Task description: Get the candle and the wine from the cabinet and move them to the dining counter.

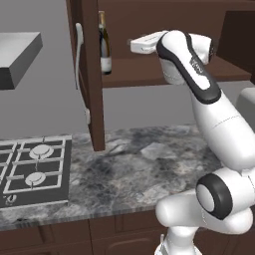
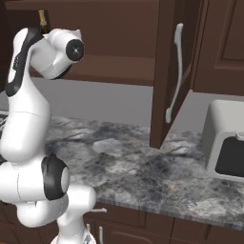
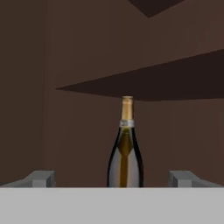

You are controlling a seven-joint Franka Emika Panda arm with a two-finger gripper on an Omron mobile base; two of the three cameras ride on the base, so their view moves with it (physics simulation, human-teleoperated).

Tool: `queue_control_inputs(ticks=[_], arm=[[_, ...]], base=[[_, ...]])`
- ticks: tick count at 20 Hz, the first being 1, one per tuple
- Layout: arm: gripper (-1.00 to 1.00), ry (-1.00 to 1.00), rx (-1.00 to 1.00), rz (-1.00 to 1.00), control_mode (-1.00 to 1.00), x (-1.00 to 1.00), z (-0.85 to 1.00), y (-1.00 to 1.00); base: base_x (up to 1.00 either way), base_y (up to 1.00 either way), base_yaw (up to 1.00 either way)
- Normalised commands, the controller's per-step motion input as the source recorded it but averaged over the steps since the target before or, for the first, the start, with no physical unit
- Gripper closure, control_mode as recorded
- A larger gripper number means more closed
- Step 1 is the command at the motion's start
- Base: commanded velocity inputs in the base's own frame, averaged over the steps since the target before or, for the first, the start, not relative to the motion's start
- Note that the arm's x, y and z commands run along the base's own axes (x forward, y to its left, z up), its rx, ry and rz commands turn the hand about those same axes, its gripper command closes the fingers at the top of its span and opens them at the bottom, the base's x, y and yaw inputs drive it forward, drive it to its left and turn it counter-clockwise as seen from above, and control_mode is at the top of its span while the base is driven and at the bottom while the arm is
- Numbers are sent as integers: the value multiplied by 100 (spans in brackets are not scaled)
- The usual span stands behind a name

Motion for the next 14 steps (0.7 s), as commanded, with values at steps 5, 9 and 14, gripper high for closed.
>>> queue_control_inputs(ticks=[5, 9, 14], arm=[[-100, 0, 0, 0, -100, 31, 1, 15], [-100, 0, 0, 0, -100, 30, 4, 13], [-100, 0, 0, 0, -100, 24, 4, 4]], base=[[0, 0, 0], [0, 0, 0], [0, 0, 0]])
